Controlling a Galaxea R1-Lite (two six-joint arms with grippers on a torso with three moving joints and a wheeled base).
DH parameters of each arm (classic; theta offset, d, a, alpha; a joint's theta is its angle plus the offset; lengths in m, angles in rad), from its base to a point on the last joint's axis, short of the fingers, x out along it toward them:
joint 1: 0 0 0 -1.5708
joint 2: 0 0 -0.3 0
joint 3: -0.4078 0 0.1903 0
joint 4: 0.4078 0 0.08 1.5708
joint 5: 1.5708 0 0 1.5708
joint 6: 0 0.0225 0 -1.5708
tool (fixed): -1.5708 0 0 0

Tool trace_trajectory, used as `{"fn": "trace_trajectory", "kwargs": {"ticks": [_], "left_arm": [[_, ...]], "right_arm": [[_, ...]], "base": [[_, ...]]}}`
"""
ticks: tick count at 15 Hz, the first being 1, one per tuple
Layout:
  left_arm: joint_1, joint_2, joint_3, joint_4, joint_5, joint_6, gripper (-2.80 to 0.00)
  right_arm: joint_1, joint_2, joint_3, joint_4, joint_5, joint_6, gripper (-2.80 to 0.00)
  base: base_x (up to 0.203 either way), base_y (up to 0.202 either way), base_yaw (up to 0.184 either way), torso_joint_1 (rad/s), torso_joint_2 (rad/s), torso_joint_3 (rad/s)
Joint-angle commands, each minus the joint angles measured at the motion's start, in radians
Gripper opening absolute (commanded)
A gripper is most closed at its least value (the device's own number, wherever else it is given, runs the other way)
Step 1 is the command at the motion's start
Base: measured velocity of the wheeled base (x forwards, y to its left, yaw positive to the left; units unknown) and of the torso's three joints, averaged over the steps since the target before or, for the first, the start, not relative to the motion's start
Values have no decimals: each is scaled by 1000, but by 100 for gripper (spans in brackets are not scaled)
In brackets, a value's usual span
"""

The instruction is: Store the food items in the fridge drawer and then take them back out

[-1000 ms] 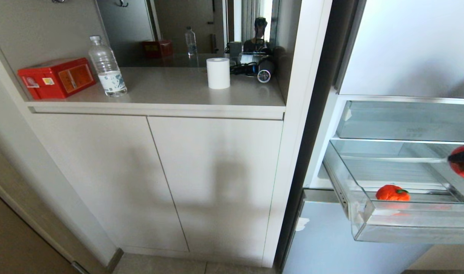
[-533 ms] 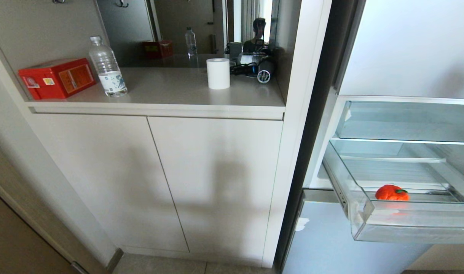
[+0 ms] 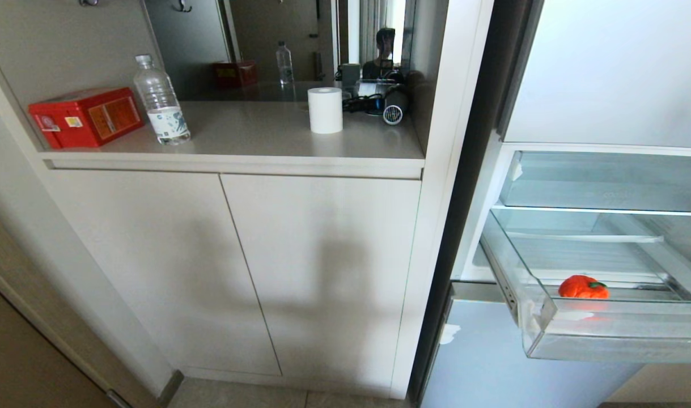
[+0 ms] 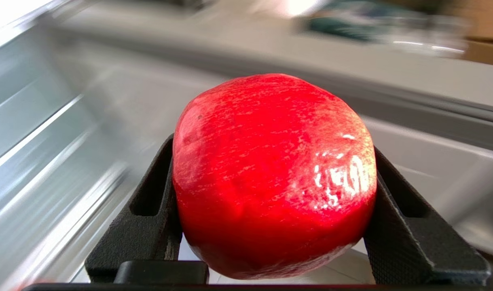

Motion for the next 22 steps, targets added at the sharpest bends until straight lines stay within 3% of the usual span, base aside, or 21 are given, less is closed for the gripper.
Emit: {"fn": "trace_trajectory", "kwargs": {"ticks": [1, 4, 6, 11, 17, 22], "left_arm": [[0, 2, 0, 1, 0, 0, -280], [0, 2, 0, 1, 0, 0, -280], [0, 2, 0, 1, 0, 0, -280], [0, 2, 0, 1, 0, 0, -280], [0, 2, 0, 1, 0, 0, -280], [0, 2, 0, 1, 0, 0, -280]], "right_arm": [[-159, 10, 1, -23, 2, 33, -280], [-357, 80, -2, -145, 4, 112, -280], [-440, 163, -8, -237, 3, 147, -280], [-662, 401, -168, -285, 65, 233, -280], [-763, 668, -304, -294, 99, 234, -280], [-773, 899, -387, -295, 166, 123, -280]], "base": [[0, 0, 0, 0, 0, 0], [0, 0, 0, 0, 0, 0], [0, 0, 0, 0, 0, 0], [0, 0, 0, 0, 0, 0], [0, 0, 0, 0, 0, 0], [0, 0, 0, 0, 0, 0]]}}
